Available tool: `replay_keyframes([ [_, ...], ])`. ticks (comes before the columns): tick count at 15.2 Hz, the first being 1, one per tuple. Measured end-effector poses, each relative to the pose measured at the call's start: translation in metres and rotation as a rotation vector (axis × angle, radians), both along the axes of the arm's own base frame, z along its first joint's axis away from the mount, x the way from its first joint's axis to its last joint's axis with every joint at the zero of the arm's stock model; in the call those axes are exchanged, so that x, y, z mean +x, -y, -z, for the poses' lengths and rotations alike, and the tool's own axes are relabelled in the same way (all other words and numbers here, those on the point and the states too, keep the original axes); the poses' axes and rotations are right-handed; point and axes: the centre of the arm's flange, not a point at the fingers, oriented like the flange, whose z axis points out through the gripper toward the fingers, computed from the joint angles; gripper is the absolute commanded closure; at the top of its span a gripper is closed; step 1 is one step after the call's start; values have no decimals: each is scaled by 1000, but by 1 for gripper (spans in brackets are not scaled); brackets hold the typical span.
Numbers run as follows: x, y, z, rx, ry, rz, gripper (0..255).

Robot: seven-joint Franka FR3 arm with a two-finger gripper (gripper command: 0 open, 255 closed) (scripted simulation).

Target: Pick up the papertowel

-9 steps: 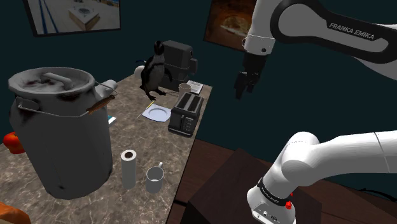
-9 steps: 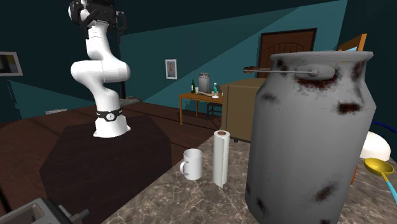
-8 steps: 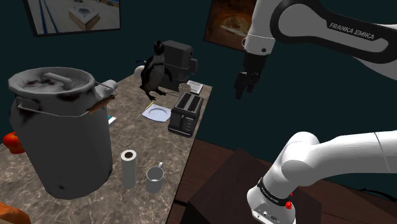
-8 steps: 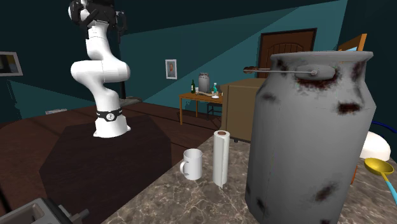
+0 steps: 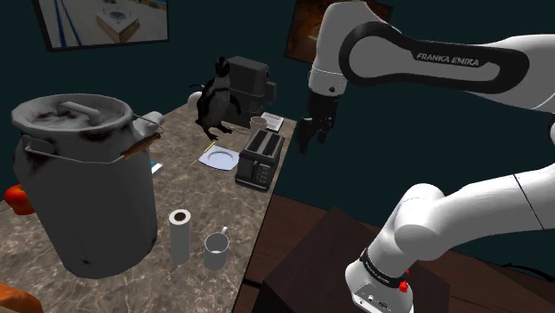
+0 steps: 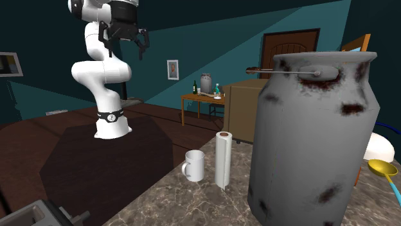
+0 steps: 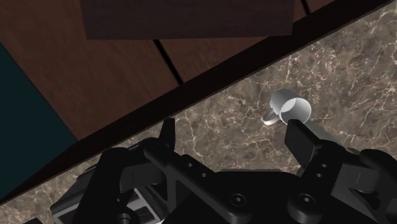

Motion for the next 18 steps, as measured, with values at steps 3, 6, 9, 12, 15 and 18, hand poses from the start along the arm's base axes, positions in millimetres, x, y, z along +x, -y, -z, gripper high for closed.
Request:
replay_keyframes([
  [3,22,-24,25,5,3,0,0],
  [6,40,-47,46,11,8,0,0],
  [9,59,-74,72,16,12,0,0],
  [12,76,-99,96,21,16,0,0],
  [15,97,-124,116,27,20,1,0],
  [18,117,-145,143,32,24,1,0],
])
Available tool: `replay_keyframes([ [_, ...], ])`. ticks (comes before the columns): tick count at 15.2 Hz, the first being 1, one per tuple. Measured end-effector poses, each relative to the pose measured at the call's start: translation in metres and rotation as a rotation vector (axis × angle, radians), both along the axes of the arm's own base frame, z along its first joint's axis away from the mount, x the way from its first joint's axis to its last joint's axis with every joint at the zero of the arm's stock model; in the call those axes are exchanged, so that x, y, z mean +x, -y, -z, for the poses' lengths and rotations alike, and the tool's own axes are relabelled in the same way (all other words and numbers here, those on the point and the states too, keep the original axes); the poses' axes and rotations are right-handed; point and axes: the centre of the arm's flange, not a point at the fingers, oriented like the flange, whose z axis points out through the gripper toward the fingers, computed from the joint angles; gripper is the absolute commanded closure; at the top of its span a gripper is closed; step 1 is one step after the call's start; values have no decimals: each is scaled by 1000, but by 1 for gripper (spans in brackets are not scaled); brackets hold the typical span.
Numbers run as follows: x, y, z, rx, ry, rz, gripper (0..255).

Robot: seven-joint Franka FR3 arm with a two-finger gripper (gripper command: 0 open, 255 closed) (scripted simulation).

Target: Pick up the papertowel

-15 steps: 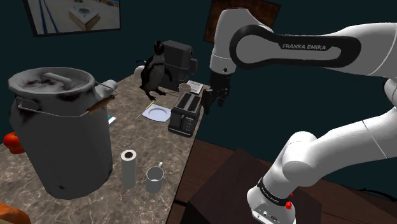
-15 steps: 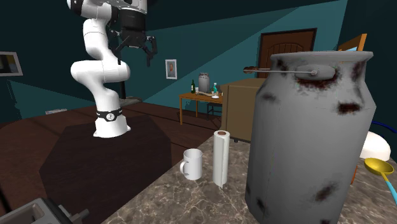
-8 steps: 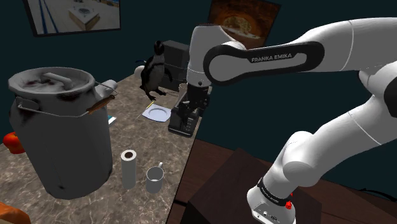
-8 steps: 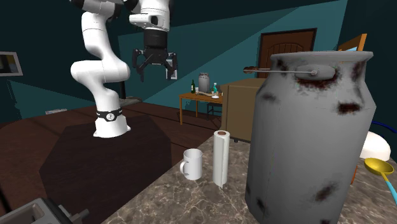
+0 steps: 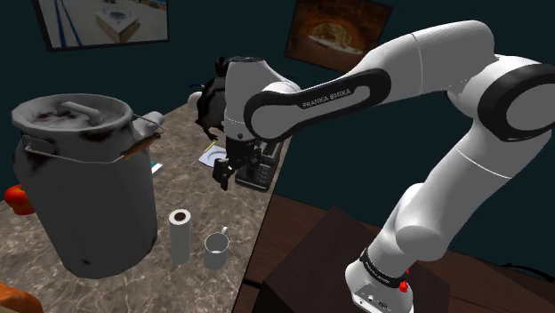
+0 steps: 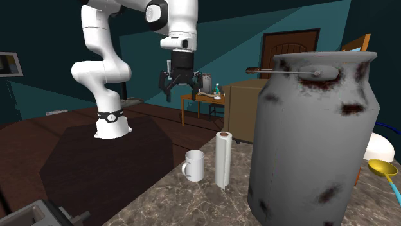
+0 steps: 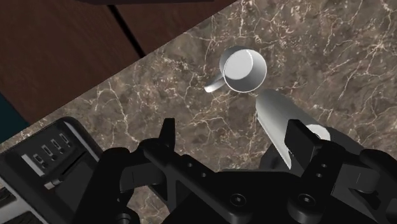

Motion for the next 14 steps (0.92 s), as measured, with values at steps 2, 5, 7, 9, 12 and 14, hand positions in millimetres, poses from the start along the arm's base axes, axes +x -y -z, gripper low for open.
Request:
replay_keyframes([
  [2,14,-16,13,4,3,0,0],
  [5,35,-42,33,9,7,0,0],
  [7,47,-58,48,13,9,0,0],
  [9,62,-76,63,17,12,1,0],
  [12,81,-100,85,23,17,1,0],
  [14,94,-112,99,26,19,1,0],
])
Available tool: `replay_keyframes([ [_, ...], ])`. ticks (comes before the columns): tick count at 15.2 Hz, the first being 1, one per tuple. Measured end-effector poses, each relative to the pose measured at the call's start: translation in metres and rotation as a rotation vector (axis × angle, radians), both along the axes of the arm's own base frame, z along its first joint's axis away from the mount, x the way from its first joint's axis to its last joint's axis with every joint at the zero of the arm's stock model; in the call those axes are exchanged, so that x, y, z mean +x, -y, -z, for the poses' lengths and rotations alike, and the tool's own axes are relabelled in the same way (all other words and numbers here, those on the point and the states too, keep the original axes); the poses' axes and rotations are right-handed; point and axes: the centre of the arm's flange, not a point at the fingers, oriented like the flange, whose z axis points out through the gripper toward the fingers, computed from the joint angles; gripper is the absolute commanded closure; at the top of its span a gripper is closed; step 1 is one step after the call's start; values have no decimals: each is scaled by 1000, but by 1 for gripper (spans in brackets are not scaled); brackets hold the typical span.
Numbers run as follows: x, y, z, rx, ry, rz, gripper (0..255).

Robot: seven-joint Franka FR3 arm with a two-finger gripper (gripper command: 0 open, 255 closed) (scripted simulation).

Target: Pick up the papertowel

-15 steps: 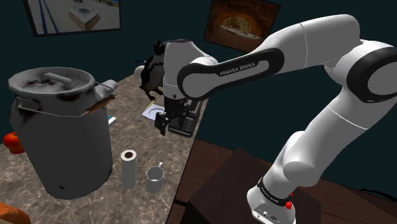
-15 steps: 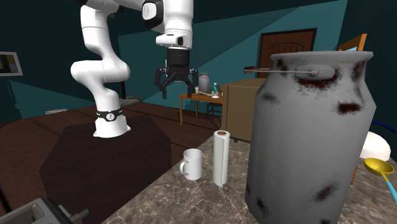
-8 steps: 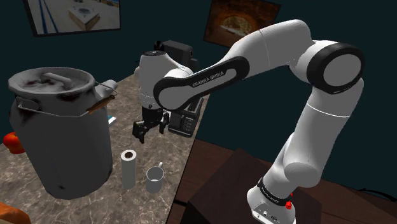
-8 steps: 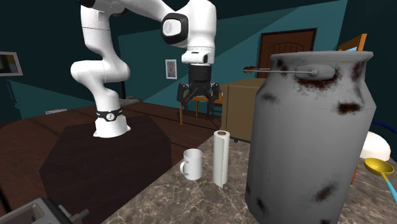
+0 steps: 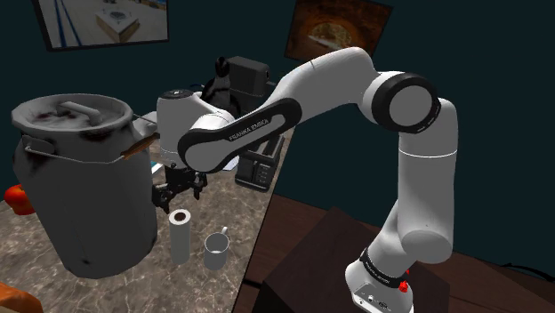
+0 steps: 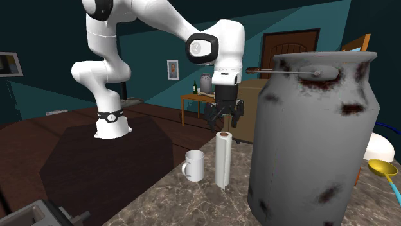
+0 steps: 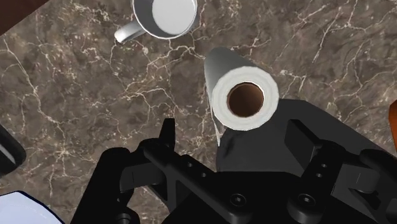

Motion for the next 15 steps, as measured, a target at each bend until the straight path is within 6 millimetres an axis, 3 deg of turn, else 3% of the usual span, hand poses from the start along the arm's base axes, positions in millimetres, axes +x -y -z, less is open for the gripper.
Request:
replay_keyframes([
  [7,6,-15,28,8,15,1,0],
  [9,5,-15,46,4,7,1,0],
  [10,6,-15,45,5,9,1,255],
  [15,8,-15,44,6,12,0,255],
])
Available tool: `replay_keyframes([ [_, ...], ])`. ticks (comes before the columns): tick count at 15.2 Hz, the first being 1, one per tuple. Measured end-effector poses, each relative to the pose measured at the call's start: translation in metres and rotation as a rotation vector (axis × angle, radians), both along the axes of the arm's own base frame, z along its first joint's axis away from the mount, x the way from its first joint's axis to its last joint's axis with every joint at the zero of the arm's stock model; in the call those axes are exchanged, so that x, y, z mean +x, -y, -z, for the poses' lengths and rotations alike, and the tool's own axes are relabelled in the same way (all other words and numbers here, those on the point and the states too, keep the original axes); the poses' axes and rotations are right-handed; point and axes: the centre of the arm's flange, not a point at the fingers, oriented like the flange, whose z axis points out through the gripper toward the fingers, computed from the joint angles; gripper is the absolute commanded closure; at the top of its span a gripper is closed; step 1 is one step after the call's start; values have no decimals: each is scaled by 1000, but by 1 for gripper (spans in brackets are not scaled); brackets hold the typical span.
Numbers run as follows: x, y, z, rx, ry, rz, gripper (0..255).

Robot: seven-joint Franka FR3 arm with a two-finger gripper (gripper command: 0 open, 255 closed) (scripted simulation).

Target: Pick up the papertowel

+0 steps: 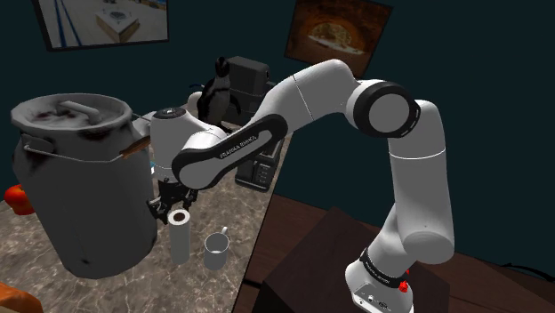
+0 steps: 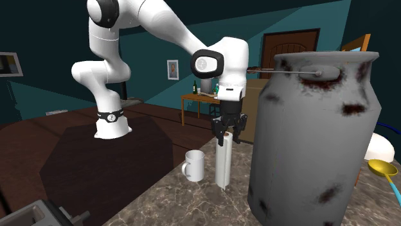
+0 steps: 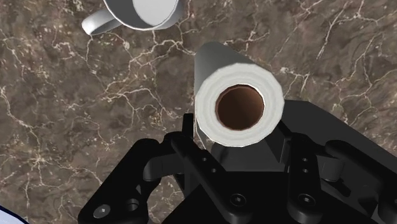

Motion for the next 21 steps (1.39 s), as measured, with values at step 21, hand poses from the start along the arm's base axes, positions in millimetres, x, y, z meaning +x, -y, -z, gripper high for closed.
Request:
replay_keyframes([
  [21,-3,1,-71,-5,-10,0,255],
])
